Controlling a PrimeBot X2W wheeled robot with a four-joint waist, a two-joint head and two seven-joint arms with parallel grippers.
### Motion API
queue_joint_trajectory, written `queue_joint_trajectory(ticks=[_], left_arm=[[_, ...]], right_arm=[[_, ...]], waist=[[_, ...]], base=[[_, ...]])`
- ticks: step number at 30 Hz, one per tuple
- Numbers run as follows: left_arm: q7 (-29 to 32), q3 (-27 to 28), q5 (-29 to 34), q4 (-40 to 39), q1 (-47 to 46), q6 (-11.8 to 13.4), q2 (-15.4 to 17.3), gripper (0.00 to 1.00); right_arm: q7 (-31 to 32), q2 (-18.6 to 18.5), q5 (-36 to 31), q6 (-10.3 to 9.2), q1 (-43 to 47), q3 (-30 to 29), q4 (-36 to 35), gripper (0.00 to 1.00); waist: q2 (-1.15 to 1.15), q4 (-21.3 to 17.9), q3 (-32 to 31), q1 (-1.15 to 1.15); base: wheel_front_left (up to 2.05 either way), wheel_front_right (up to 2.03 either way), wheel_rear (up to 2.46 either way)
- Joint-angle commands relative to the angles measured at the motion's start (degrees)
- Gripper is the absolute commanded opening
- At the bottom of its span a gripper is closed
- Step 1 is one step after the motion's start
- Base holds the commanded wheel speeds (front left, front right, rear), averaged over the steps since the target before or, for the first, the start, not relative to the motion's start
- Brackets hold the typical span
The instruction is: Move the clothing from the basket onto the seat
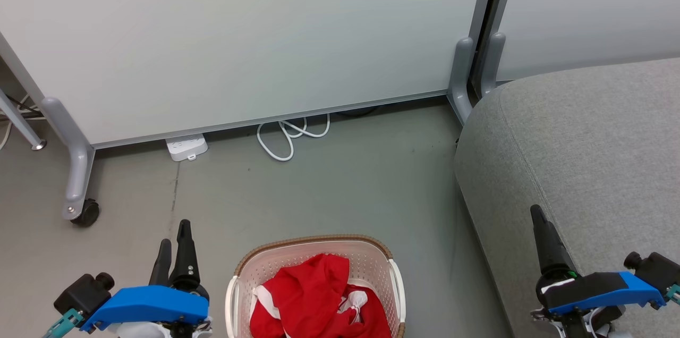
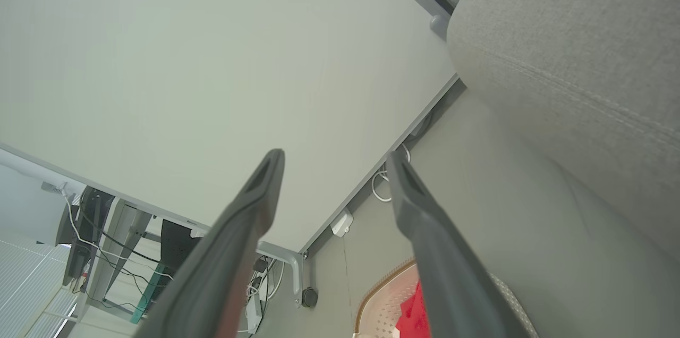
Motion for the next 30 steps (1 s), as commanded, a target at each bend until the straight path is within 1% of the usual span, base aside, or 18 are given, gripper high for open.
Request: queue_joint_trajectory(ticks=[1,15,26,30], left_arm=[[-0.72,-0.51,2.63,-1.01,-1.37,0.33,0.34,1.00],[-3.25,-1.64,13.55,-1.11,-1.52,0.94,0.29,1.00],[-5.00,-2.52,20.84,-0.44,-1.43,1.33,0.26,1.00],[-5.48,-2.76,22.73,-0.35,-1.44,1.41,0.26,1.00]], right_arm=[[-0.56,-0.44,-2.44,0.08,-1.40,0.22,-0.89,1.00],[-2.20,-0.54,-14.78,0.09,-1.90,0.83,-1.95,1.00],[-3.16,-0.61,-22.74,0.11,-1.86,1.05,-2.41,1.00],[-3.26,-0.63,-24.65,0.11,-1.85,0.90,-2.57,1.00]], waist=[[0.00,0.02,0.06,0.00],[0.00,0.19,0.35,0.00],[0.00,0.30,0.32,0.00],[0.00,0.35,0.31,0.00]], base=[[0.00,0.00,0.00],[0.00,0.00,0.00],[0.00,0.00,0.00],[0.00,0.00,0.00]])
